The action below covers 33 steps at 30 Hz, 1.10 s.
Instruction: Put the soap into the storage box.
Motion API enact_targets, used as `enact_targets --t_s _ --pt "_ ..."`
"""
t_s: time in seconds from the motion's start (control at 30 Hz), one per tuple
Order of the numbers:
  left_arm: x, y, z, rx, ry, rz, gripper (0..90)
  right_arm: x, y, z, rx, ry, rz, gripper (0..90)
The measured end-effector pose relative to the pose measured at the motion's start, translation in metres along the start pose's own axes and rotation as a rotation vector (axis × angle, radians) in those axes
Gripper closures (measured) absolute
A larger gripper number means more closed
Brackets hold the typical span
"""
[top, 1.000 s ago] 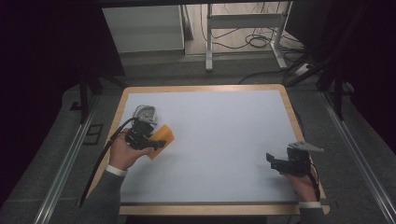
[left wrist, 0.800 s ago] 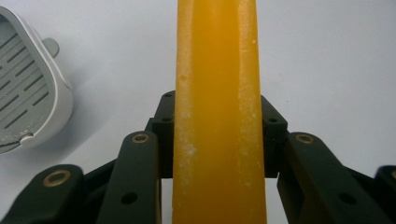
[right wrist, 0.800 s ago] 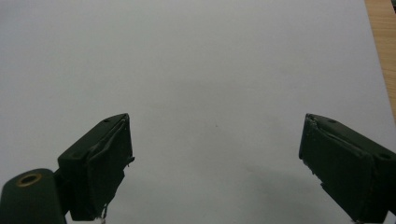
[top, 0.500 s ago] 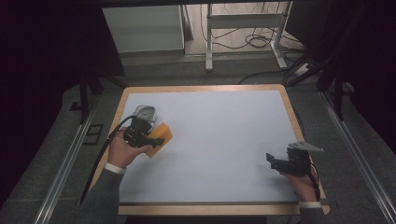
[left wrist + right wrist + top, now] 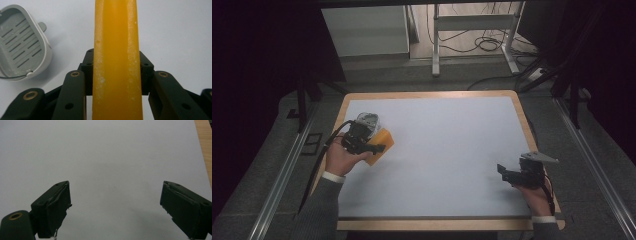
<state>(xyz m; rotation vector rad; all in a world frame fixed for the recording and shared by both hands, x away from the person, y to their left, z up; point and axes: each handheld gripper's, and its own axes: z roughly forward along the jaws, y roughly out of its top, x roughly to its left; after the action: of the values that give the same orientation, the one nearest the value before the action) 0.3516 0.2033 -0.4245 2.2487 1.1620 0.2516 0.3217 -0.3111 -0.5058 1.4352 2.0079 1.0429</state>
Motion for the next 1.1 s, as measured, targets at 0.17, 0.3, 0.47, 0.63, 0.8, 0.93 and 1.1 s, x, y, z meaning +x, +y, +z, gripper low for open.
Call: enact_targets --t_s 0.17,0.3,0.47,0.63,0.8,0.93,1.1 --pt "0.007 0.001 -0.002 -0.005 0.012 -0.016 60.8 0.0 0.0 0.0 0.001 0.0 0.0 9.5" --pt "0.013 0.002 -0.003 -0.008 0.019 -0.033 60.7 0.0 0.0 0.0 0.0 -0.001 0.0 9.5" --pt "0.018 0.005 -0.006 -0.012 0.026 -0.045 60.7 -0.001 0.0 0.0 0.001 -0.001 0.005 9.5" --pt "0.023 0.008 -0.008 -0.02 0.035 -0.057 60.7 -0.001 0.0 0.0 0.001 -0.002 0.003 9.5" --pt "0.03 0.01 -0.008 -0.022 0.041 -0.073 60.7 -0.002 -0.001 0.0 0.003 -0.003 0.003 9.5" --pt "0.035 0.012 -0.008 -0.023 0.045 -0.085 60.7 -0.002 -0.001 0.001 0.005 -0.006 0.005 9.5" --pt "0.042 0.014 -0.004 -0.022 0.048 -0.105 60.7 -0.002 -0.001 0.001 0.007 -0.007 0.003 9.5"
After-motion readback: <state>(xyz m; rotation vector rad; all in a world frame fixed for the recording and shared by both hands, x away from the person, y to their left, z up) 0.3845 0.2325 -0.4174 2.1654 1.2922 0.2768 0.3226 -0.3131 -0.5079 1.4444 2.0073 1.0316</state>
